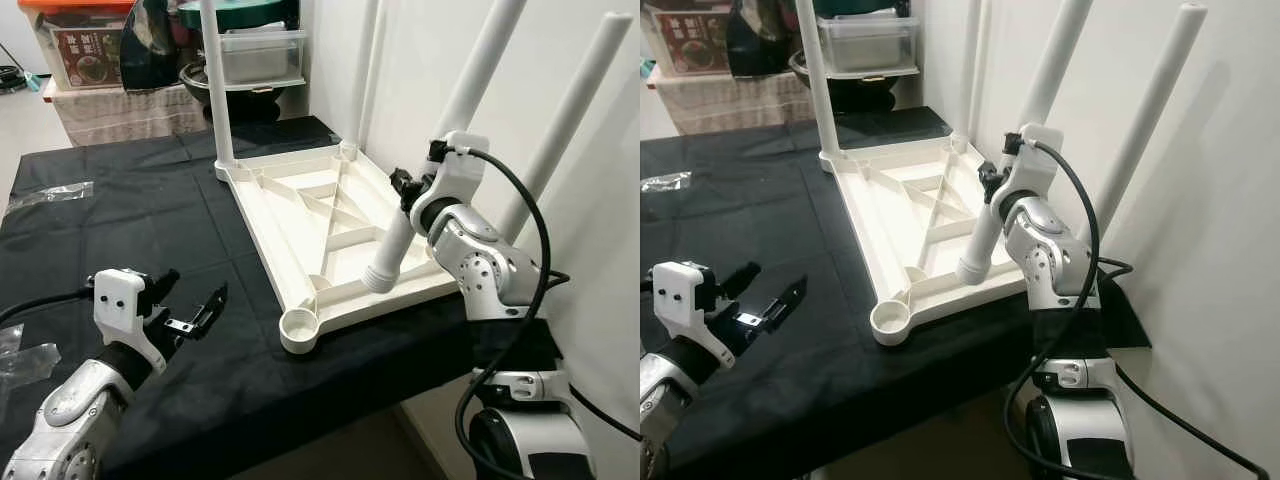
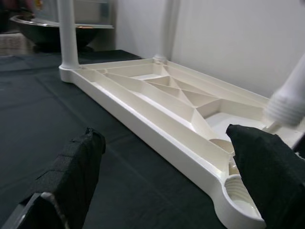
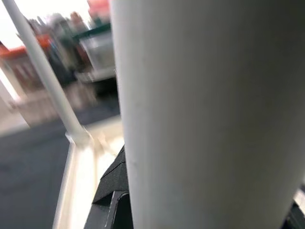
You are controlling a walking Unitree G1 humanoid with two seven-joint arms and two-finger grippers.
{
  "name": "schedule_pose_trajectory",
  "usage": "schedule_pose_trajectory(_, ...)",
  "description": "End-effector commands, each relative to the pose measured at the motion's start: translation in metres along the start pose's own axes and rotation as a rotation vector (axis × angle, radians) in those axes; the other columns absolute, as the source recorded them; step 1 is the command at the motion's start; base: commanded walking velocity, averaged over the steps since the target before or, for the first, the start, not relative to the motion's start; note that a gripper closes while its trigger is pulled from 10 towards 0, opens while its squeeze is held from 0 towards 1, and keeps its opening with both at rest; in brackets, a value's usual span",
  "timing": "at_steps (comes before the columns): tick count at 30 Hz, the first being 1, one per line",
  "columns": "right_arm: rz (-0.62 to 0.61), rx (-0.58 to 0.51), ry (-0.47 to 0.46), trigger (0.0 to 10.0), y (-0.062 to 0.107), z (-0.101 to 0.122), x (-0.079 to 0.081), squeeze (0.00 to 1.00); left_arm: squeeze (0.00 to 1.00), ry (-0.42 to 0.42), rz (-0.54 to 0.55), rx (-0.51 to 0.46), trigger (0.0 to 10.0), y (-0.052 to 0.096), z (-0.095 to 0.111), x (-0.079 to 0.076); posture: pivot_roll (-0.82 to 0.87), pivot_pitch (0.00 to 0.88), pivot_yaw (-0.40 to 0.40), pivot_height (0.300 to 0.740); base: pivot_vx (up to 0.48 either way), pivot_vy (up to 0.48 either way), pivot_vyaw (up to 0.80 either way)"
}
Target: Building children table
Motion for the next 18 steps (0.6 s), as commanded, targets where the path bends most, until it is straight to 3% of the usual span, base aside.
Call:
schedule_pose_trajectory(1,0.016,-0.091,-0.013,10.0,0.002,0.016,0.003,0.0,0.0,-0.016,0.013,0.004,10.0,0.0,0.001,-0.001,0.08,0.0,-0.076,0.74,0.0,0.0,0.0)
schedule_pose_trajectory(2,0.02,-0.178,0.018,10.0,0.006,0.024,0.003,0.0,0.0,-0.015,0.027,0.001,10.0,-0.001,0.001,-0.001,0.08,0.0,-0.077,0.74,0.0,0.0,0.0)
schedule_pose_trajectory(5,0.029,-0.24,0.032,10.0,0.009,0.028,0.005,0.0,0.0,-0.006,0.04,-0.002,10.0,-0.002,0.001,-0.001,0.08,0.0,-0.076,0.74,0.0,0.0,0.0)
schedule_pose_trajectory(7,0.032,-0.221,0.025,10.0,0.011,0.024,0.007,0.0,0.0,-0.001,0.04,-0.002,10.0,-0.002,0.001,-0.003,0.08,0.0,-0.076,0.74,0.0,0.0,0.0)
schedule_pose_trajectory(10,0.128,-0.173,-0.006,10.0,0.019,0.016,0.026,0.0,0.0,0.013,0.029,0.001,10.0,-0.002,-0.001,-0.007,0.07,0.0,-0.074,0.74,0.0,0.0,0.0)
schedule_pose_trajectory(13,0.139,-0.175,-0.008,10.0,0.019,0.015,0.028,0.0,0.0,0.013,0.03,0.002,10.0,-0.002,-0.001,-0.008,0.07,0.0,-0.074,0.74,0.0,0.0,0.0)
schedule_pose_trajectory(18,0.199,-0.18,0.065,10.0,0.02,0.012,0.035,0.0,0.0,0.016,0.041,0.002,10.0,-0.003,-0.002,-0.009,0.08,0.0,-0.077,0.74,0.0,0.0,0.0)
Point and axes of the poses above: a point about 5 cm out from each wrist's last joint towards the gripper, its own y axis pointing back from the gripper into the wrist, its own z axis along the axis of the wrist's last joint, x = y × z, the point moved 3 cm from there along -y, pointing out of the wrist towards the gripper, and after that the axes turned 8 degrees about -y, right-handed, at the moved point
